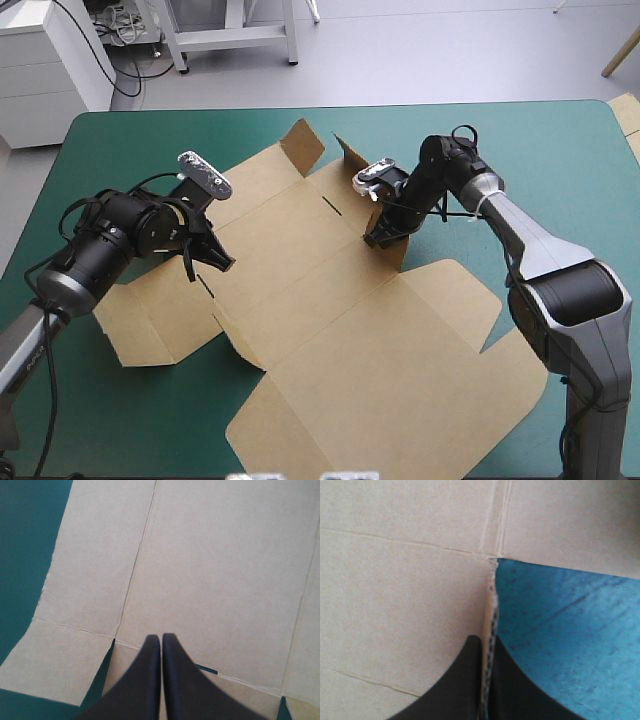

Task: Fold the box

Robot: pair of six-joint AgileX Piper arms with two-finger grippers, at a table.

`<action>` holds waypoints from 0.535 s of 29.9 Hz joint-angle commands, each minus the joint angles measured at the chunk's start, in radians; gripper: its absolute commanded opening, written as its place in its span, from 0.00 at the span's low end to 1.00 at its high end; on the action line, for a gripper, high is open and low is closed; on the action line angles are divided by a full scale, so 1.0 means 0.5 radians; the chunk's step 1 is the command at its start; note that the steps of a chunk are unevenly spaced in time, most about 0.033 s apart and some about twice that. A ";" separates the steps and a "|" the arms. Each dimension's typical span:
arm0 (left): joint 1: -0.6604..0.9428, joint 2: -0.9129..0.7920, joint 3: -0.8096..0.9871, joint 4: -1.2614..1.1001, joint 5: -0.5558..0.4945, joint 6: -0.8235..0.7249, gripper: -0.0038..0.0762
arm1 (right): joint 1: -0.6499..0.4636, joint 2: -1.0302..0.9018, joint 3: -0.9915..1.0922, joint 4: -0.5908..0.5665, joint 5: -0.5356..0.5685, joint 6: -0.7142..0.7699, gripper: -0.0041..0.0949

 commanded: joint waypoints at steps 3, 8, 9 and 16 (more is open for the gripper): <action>-0.011 -0.061 -0.067 -0.009 -0.104 -0.011 0.04 | -0.003 -0.119 -0.165 -0.007 -0.009 -0.090 0.02; -0.011 -0.101 -0.067 -0.013 -0.158 -0.014 0.04 | 0.001 -0.119 -0.272 -0.016 -0.009 -0.295 0.02; -0.011 -0.113 -0.067 -0.013 -0.180 -0.014 0.04 | 0.001 -0.119 -0.292 -0.016 -0.009 -0.344 0.02; -0.011 -0.246 -0.067 -0.010 -0.327 -0.014 0.04 | 0.002 -0.119 -0.365 0.000 -0.026 -0.846 0.02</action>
